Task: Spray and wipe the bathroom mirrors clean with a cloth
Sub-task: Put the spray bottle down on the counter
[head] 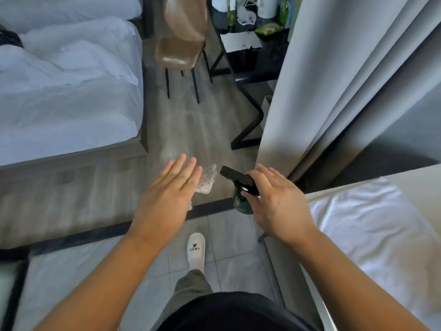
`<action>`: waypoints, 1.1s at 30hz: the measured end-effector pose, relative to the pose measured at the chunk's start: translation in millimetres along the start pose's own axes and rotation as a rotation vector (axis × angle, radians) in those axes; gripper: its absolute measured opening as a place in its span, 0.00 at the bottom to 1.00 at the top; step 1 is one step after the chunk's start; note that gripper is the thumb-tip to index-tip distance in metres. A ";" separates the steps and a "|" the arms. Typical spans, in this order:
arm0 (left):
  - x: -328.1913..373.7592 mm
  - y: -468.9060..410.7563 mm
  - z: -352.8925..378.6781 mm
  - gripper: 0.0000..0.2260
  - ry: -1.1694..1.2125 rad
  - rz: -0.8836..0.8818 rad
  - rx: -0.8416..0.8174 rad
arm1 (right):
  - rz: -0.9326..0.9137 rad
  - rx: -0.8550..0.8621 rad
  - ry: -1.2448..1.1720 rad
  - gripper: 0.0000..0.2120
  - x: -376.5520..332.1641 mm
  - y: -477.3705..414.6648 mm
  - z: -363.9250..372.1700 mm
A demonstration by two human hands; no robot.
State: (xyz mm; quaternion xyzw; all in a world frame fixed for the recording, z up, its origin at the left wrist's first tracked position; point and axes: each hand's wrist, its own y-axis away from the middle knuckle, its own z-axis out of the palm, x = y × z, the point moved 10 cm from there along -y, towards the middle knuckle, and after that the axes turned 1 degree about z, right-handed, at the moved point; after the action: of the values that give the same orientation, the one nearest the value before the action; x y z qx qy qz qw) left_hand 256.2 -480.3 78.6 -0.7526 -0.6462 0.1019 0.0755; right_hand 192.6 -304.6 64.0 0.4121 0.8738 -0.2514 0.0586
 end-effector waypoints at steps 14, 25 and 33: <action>-21.6 -228.1 49.6 0.26 0.181 0.648 0.025 | 0.502 0.203 0.292 0.16 75.7 -86.2 -5.7; 104.9 -357.6 77.2 0.30 0.153 1.025 -0.011 | 0.846 0.416 0.405 0.17 205.5 -62.7 -16.8; 188.5 -431.8 85.7 0.24 0.216 1.239 0.053 | 1.067 0.528 0.454 0.18 275.4 -37.5 -39.4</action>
State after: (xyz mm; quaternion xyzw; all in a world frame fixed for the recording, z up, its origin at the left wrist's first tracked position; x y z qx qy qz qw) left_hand -151.5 -229.4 91.1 -0.9912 -0.0761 0.0660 0.0859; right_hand -11.4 -115.2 27.5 0.8343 0.4476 -0.3008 -0.1145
